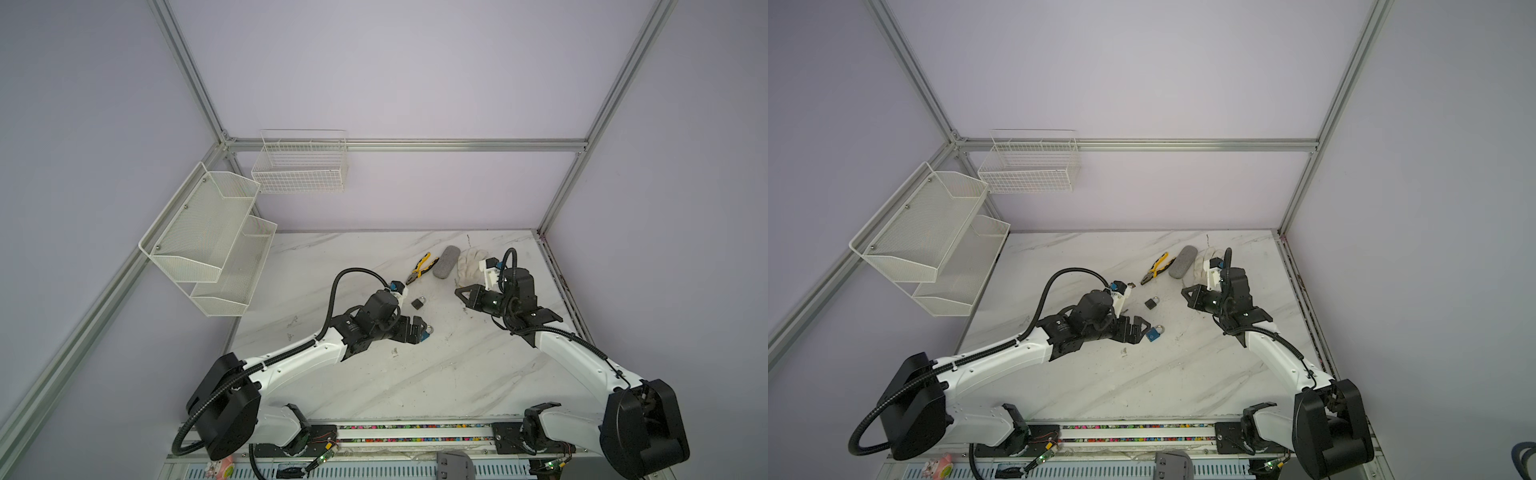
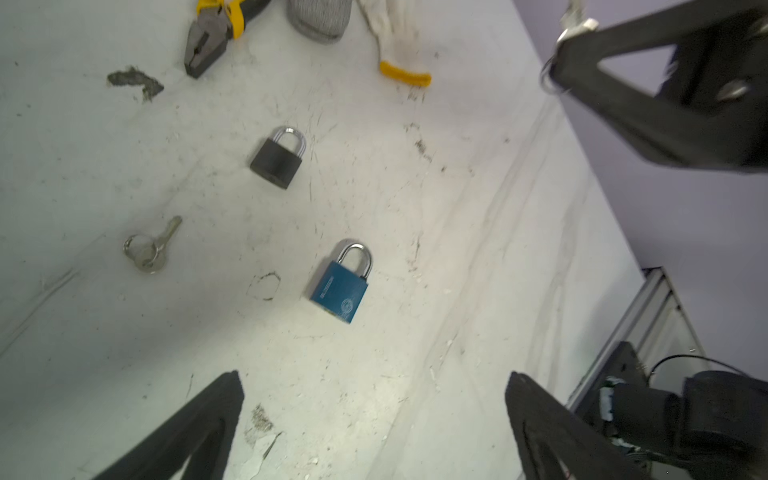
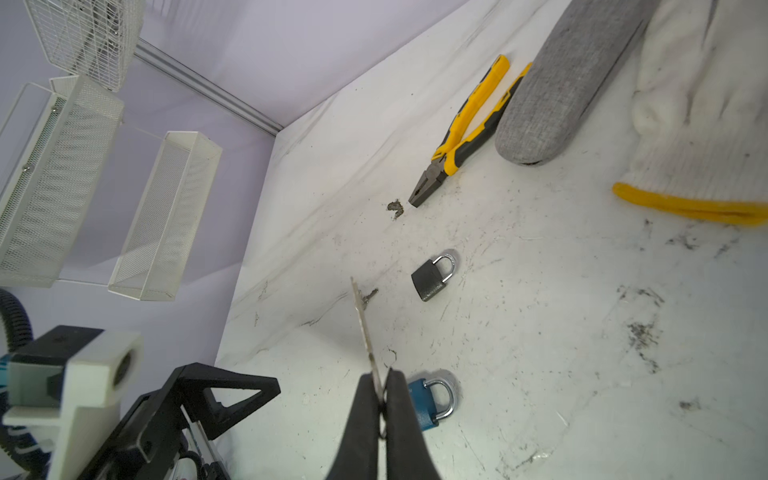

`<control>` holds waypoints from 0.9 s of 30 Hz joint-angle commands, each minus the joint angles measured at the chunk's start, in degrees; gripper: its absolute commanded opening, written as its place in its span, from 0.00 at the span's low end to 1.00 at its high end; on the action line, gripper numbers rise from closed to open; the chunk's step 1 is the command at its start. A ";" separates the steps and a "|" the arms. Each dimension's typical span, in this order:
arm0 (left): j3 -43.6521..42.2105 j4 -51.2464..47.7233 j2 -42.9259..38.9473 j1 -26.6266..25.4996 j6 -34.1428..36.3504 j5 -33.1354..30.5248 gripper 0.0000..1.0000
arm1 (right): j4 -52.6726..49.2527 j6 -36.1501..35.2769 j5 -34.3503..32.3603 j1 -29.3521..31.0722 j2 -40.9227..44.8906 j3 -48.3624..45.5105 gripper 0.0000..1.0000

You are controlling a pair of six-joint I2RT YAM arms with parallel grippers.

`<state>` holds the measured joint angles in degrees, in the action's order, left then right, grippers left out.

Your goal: Unlock with the key

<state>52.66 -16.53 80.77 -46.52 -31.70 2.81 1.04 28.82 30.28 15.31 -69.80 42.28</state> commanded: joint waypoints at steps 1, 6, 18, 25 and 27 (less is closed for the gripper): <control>10.10 -6.83 5.12 -2.03 5.10 -4.68 1.00 | -3.93 -1.57 -2.52 -0.72 1.75 -1.07 0.00; 17.05 -9.88 14.23 -5.47 8.32 -7.80 0.96 | -4.92 -2.03 -5.29 -0.82 2.35 -1.41 0.00; 30.82 -16.35 31.76 -7.20 11.91 -11.52 0.82 | -5.01 -3.01 -4.49 -2.02 2.37 -1.76 0.00; 33.68 -17.15 35.70 -7.14 9.56 -12.31 0.80 | -4.91 -3.81 -3.66 -2.35 1.83 -1.80 0.00; 34.08 -17.64 36.30 -7.18 7.88 -10.57 0.79 | -4.84 -3.86 -3.44 -2.37 1.52 -1.68 0.00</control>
<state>81.82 -33.19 116.77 -53.76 -21.91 -8.56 -2.92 26.22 26.11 13.37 -68.51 41.12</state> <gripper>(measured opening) 0.796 0.065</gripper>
